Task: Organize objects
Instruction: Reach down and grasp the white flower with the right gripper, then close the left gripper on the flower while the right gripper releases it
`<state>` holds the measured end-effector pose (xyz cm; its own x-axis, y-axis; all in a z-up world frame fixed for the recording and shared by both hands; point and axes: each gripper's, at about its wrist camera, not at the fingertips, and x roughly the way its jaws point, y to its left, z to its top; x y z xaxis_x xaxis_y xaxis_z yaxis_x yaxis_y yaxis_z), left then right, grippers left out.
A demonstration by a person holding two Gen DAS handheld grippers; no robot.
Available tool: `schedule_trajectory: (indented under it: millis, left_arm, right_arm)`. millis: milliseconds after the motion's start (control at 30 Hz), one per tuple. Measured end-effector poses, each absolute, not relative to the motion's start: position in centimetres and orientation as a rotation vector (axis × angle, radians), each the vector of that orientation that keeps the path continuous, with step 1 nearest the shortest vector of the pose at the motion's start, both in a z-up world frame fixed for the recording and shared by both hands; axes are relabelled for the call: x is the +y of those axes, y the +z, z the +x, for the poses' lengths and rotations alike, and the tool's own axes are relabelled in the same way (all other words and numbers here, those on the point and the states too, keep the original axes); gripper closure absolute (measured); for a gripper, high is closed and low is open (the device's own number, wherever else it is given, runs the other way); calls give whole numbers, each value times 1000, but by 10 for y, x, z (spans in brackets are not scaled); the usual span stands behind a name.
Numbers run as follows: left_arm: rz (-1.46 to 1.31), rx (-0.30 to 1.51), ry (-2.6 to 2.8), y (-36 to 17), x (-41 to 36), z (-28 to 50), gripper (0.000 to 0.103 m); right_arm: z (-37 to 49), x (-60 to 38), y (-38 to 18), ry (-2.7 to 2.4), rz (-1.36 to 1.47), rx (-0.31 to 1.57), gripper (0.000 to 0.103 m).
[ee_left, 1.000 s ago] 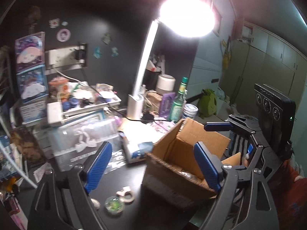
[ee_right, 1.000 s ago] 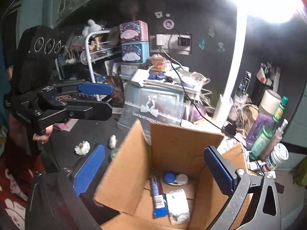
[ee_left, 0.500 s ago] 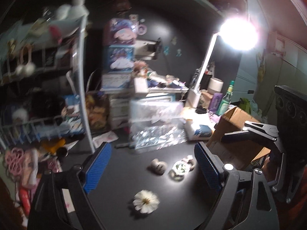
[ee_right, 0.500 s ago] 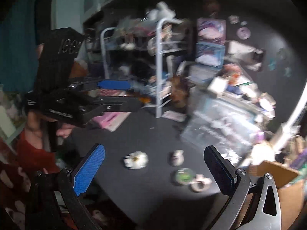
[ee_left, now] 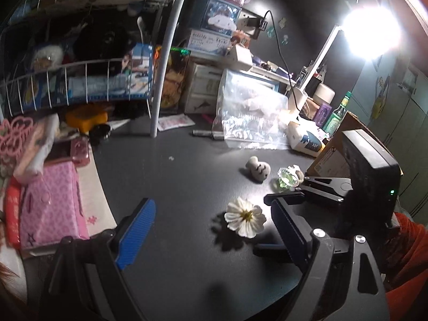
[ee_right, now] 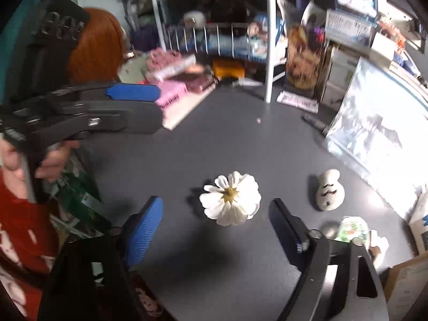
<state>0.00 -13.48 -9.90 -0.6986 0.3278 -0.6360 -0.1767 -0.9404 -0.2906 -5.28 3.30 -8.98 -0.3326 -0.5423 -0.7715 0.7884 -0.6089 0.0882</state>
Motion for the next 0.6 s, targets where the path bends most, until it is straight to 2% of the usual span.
schedule_trajectory:
  millis: [133,467,600]
  left_arm:
    - [-1073,-317,2638,-107,-135,1,17]
    - [-1080,-304,2620,-106,-131,-1,17]
    - [-1063,-283,2573,-100,-117,-1,17]
  right_arm:
    - [-60,23,-107,-2030,1033,437,37]
    - [-67,17,-120,-2027,1046,488,73]
    - [-59,20,-111,-2023,1013,474,74]
